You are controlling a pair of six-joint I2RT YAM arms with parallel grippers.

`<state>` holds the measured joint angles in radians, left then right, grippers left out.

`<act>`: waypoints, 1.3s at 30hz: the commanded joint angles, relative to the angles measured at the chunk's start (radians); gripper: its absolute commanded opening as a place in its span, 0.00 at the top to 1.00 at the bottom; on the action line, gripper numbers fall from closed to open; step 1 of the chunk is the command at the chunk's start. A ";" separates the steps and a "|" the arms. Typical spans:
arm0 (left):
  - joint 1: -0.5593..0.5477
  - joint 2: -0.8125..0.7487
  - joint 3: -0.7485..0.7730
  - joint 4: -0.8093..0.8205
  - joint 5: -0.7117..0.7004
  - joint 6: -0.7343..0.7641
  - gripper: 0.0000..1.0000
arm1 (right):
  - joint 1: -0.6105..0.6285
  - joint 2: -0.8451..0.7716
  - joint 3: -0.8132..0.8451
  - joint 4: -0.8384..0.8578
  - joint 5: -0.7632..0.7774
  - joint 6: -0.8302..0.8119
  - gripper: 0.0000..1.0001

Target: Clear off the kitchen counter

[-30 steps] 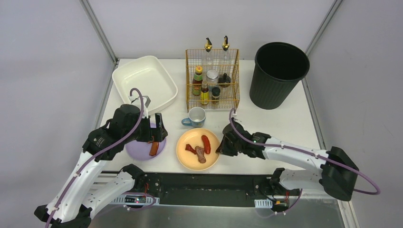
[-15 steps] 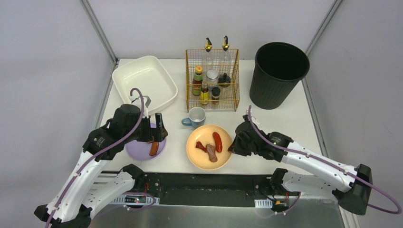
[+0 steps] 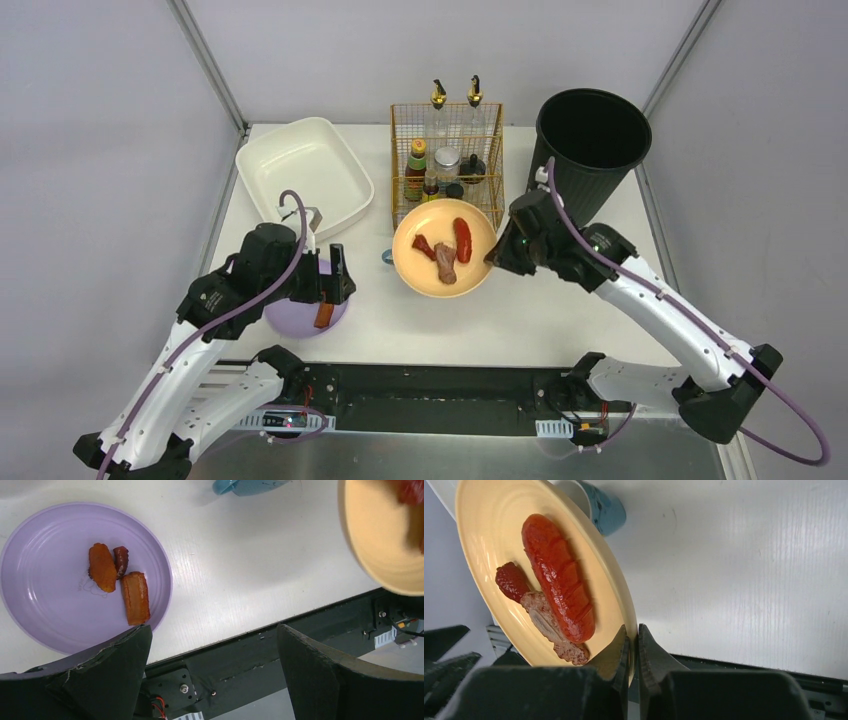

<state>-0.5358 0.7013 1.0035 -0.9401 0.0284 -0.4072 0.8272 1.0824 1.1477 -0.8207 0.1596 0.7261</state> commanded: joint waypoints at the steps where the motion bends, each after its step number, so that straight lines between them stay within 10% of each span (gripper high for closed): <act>1: -0.001 -0.016 -0.009 0.037 0.052 0.016 0.00 | -0.091 0.084 0.216 -0.050 -0.054 -0.091 1.00; 14: -0.001 -0.019 -0.058 0.074 0.100 0.025 0.00 | -0.451 0.273 0.545 -0.121 -0.274 -0.159 1.00; 39: -0.001 0.001 -0.089 0.105 0.172 0.025 0.01 | -1.001 0.545 0.927 -0.163 -0.234 -0.189 1.00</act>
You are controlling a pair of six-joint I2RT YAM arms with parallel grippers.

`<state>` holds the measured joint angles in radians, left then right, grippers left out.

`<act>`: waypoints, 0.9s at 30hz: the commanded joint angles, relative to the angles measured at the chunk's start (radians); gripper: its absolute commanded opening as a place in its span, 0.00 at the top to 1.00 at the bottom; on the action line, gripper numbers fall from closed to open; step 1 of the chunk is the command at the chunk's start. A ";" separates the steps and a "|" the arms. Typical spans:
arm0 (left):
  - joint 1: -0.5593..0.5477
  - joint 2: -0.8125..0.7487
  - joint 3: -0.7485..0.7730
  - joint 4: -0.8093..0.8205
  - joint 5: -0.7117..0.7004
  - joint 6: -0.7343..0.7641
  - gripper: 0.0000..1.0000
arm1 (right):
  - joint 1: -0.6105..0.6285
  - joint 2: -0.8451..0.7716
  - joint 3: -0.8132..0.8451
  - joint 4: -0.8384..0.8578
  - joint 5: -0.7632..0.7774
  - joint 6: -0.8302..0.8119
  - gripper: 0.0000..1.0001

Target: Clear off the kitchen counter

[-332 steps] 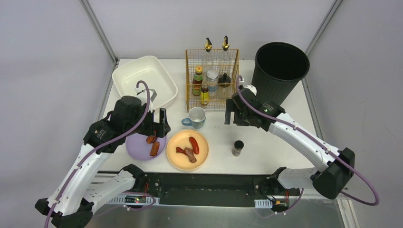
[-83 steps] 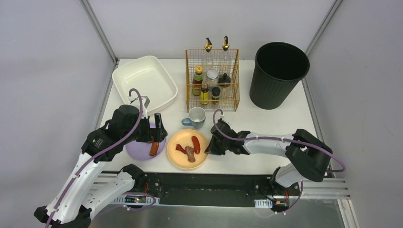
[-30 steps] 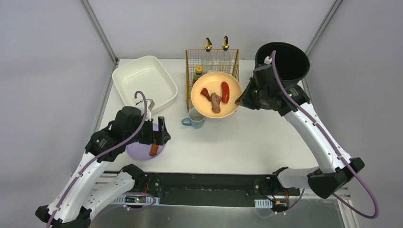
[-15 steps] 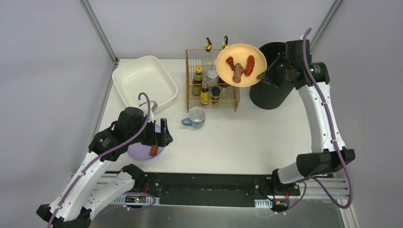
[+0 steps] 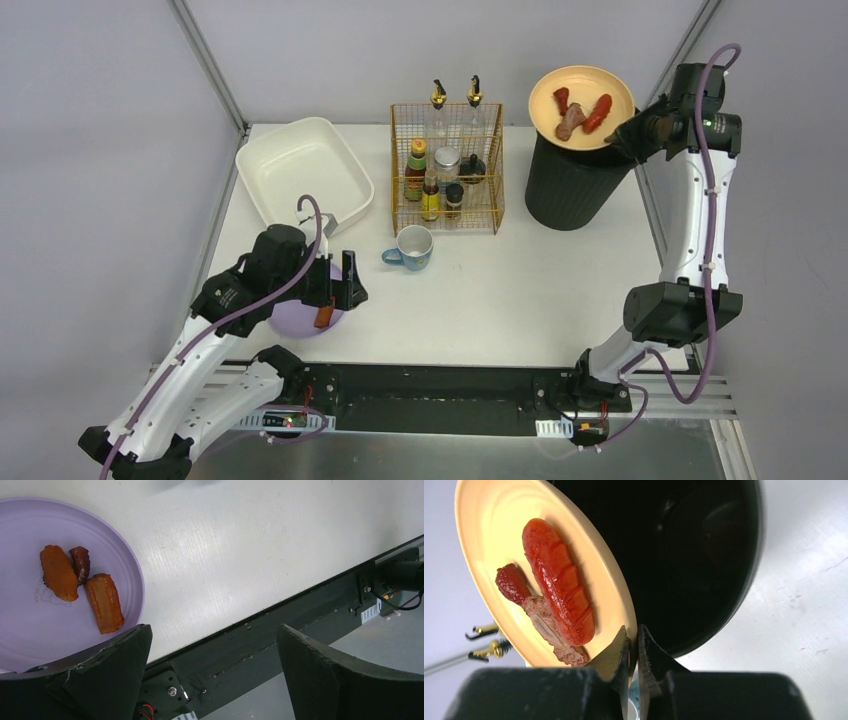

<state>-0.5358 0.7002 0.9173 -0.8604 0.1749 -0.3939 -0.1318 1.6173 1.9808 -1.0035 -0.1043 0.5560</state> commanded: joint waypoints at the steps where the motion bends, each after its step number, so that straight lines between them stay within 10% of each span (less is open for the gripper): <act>1: -0.001 0.003 -0.002 0.026 0.025 0.013 0.00 | -0.052 0.021 0.112 0.014 0.042 -0.024 1.00; 27: -0.001 0.025 0.012 0.038 0.038 0.026 0.00 | -0.054 0.101 0.208 0.099 0.565 -0.391 1.00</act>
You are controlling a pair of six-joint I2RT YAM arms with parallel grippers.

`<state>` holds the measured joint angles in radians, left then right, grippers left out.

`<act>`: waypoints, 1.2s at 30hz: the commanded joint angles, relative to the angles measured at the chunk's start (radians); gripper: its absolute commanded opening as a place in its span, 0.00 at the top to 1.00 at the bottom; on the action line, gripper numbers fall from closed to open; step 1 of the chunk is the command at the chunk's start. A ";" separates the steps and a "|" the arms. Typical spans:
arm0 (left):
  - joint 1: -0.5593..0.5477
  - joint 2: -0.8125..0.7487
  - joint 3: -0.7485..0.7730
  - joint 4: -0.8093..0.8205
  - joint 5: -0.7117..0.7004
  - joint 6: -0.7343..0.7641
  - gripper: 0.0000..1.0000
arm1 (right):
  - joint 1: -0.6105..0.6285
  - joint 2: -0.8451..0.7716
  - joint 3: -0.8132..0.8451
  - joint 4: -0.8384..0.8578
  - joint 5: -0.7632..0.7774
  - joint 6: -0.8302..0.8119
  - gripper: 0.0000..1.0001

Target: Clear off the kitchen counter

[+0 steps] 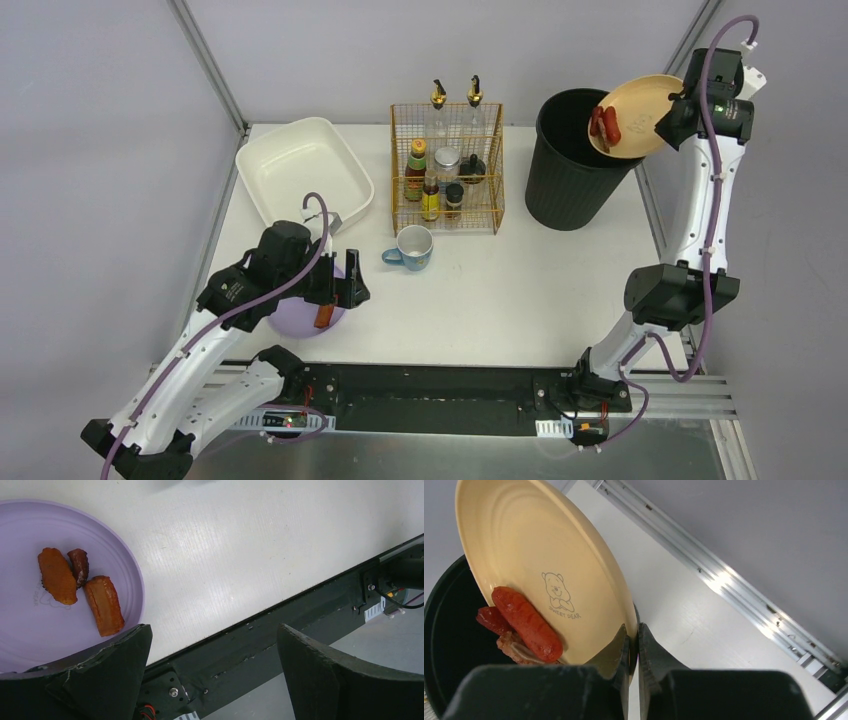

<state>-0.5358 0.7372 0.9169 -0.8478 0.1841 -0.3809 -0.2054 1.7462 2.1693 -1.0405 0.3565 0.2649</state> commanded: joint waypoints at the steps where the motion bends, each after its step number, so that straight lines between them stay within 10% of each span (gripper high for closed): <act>1: -0.001 -0.013 0.013 0.026 0.030 0.013 0.00 | 0.037 -0.037 0.002 0.165 0.158 -0.136 1.00; 12: -0.001 -0.021 0.012 0.027 0.034 0.007 0.00 | 0.204 -0.128 -0.256 0.661 0.441 -0.623 1.00; 36: -0.001 -0.064 -0.005 0.025 0.039 -0.006 0.00 | 0.445 -0.180 -0.609 1.590 0.472 -1.526 1.00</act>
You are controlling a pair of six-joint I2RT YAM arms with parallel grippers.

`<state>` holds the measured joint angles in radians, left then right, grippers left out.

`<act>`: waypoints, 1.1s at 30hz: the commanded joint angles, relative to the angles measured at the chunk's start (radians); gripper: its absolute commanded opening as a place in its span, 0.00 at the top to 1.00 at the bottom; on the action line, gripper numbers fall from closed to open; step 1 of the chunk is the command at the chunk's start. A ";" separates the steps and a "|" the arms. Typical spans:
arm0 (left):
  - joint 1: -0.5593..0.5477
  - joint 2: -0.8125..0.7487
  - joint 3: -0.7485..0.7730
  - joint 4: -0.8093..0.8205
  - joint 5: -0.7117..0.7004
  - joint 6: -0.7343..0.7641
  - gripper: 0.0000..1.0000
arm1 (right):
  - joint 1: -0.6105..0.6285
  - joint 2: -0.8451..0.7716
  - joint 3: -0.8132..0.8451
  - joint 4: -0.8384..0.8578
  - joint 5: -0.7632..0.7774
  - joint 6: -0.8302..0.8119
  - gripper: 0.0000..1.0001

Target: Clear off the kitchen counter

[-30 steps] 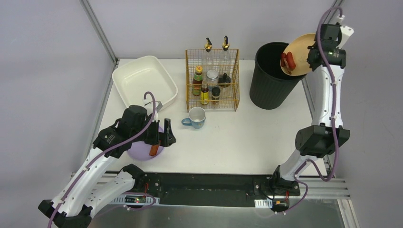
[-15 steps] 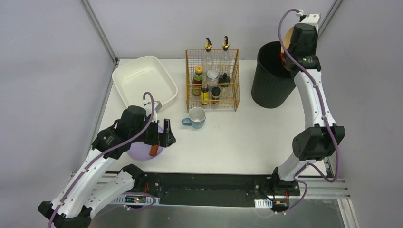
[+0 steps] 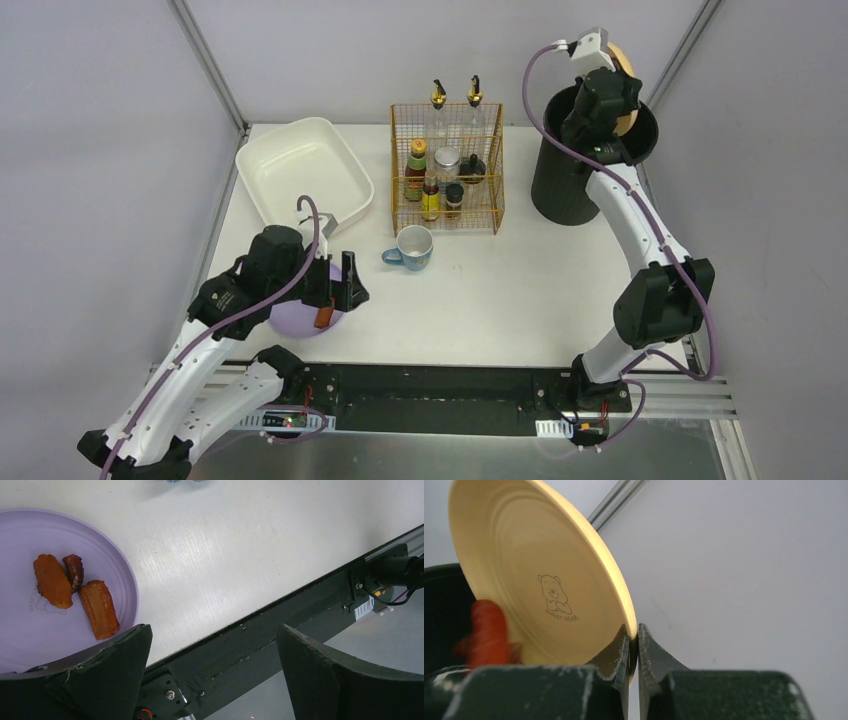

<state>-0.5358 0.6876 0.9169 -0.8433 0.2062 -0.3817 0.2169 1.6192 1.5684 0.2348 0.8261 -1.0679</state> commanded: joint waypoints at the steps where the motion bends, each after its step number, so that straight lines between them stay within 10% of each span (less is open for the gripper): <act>1: -0.001 -0.017 -0.006 0.021 0.017 -0.006 0.00 | 0.030 -0.052 -0.022 0.350 -0.004 -0.226 1.00; 15: -0.001 -0.033 0.006 0.007 0.025 -0.005 0.00 | 0.089 -0.076 -0.004 0.419 0.035 -0.267 1.00; 33: -0.001 -0.014 0.054 0.005 0.043 -0.015 0.01 | 0.213 -0.299 0.164 -0.479 -0.017 0.498 1.00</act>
<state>-0.5358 0.6724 0.9287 -0.8463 0.2295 -0.3820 0.4129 1.3907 1.6524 0.0299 0.8646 -0.8864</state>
